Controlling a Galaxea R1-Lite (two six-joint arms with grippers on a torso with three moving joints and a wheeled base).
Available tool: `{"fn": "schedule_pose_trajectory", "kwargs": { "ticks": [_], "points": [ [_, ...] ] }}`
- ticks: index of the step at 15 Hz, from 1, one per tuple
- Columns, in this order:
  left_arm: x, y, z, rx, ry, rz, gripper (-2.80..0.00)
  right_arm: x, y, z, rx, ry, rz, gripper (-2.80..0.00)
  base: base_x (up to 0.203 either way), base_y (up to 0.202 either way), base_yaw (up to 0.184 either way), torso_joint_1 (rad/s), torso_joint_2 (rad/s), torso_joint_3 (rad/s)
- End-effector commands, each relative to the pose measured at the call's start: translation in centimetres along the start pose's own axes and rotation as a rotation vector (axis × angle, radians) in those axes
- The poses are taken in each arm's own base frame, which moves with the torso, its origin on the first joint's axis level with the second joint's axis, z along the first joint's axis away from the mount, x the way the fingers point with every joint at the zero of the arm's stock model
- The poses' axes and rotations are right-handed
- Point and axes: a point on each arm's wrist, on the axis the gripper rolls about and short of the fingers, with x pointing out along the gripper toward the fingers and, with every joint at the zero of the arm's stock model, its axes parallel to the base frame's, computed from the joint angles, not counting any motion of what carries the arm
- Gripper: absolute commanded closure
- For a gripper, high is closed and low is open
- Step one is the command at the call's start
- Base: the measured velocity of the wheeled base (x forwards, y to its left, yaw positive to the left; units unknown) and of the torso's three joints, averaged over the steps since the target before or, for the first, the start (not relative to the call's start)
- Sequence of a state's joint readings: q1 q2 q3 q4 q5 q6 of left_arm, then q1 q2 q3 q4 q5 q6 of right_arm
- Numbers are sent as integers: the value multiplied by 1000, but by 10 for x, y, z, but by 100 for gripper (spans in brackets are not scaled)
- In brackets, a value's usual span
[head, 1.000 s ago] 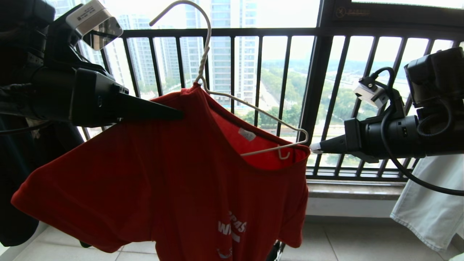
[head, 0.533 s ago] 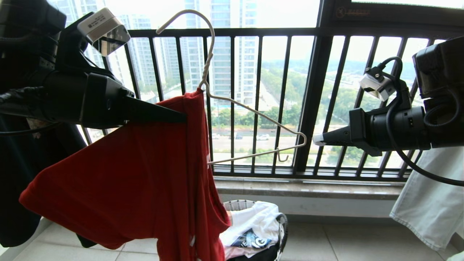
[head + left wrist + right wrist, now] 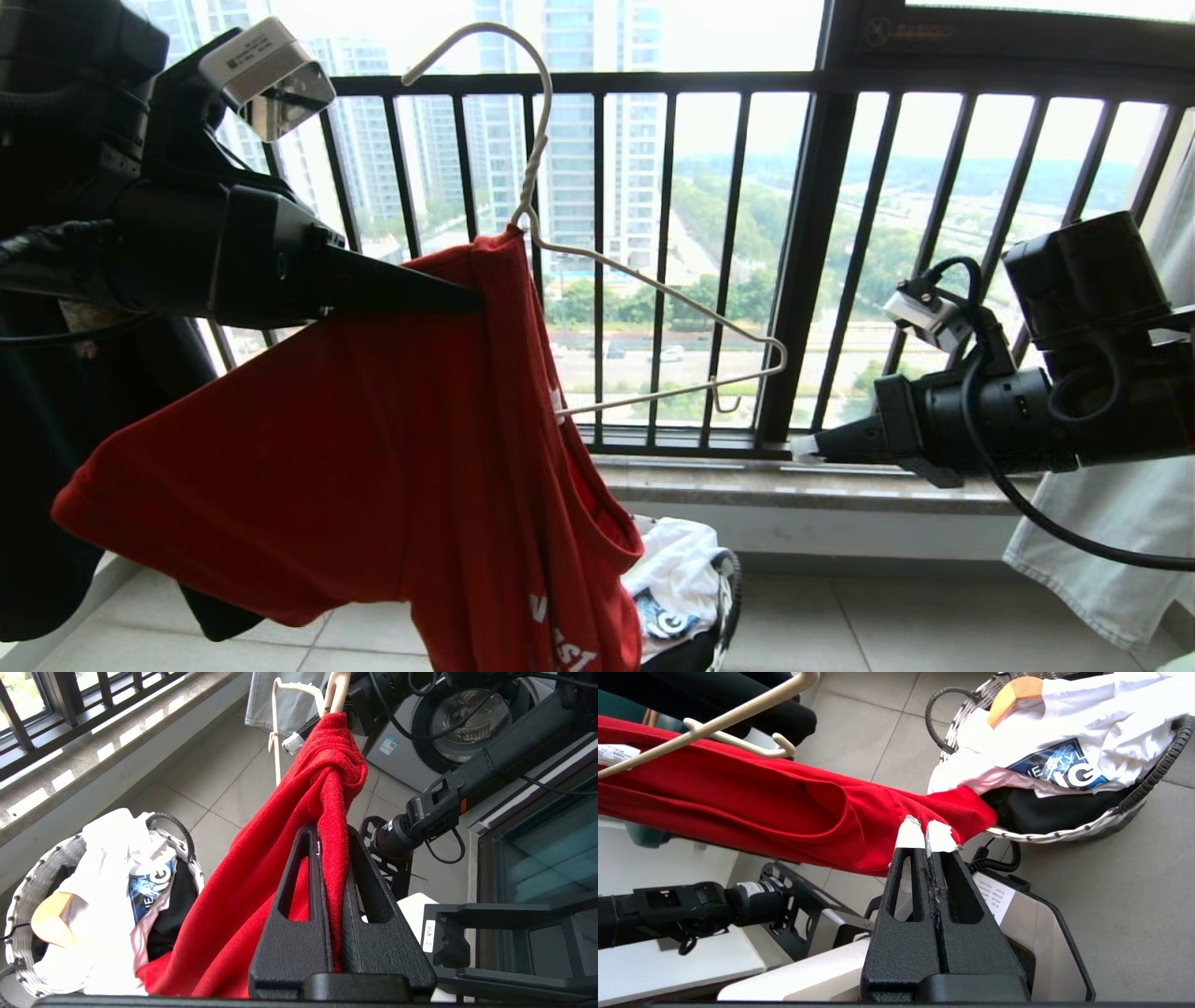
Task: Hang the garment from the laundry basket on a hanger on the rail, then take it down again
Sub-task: Hang the clothes on the clothes rack
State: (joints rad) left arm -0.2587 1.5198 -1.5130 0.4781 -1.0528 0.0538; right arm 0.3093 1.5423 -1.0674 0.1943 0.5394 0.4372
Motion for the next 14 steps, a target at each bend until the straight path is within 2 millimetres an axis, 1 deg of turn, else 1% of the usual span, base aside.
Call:
{"fn": "schedule_pose_trajectory", "kwargs": {
  "ticks": [1, 2, 5, 9, 12, 14],
  "points": [
    [-1, -2, 1, 3, -4, -5, 0, 11, -1, -16, 8, 42, 28, 0, 0, 0, 0, 0, 0, 0],
    [-2, -3, 1, 5, -4, -5, 0, 18, 2, -24, 0, 51, 56, -280, 0, 0, 0, 0, 0, 0],
    [-3, -5, 1, 6, -8, -4, 0, 43, 14, -33, 27, 71, 129, -280, 0, 0, 0, 0, 0, 0],
    [-6, -9, 2, 13, -15, 0, 0, 74, 17, -35, 79, 98, 167, -280, 0, 0, 0, 0, 0, 0],
    [-9, -13, 3, 21, -22, 3, 0, 81, 17, -39, 90, 119, 168, -280, 0, 0, 0, 0, 0, 0],
    [-10, -14, 3, 24, -23, 3, 0, 88, 22, -46, 81, 154, 177, -280, 0, 0, 0, 0, 0, 0]
  ]
}}
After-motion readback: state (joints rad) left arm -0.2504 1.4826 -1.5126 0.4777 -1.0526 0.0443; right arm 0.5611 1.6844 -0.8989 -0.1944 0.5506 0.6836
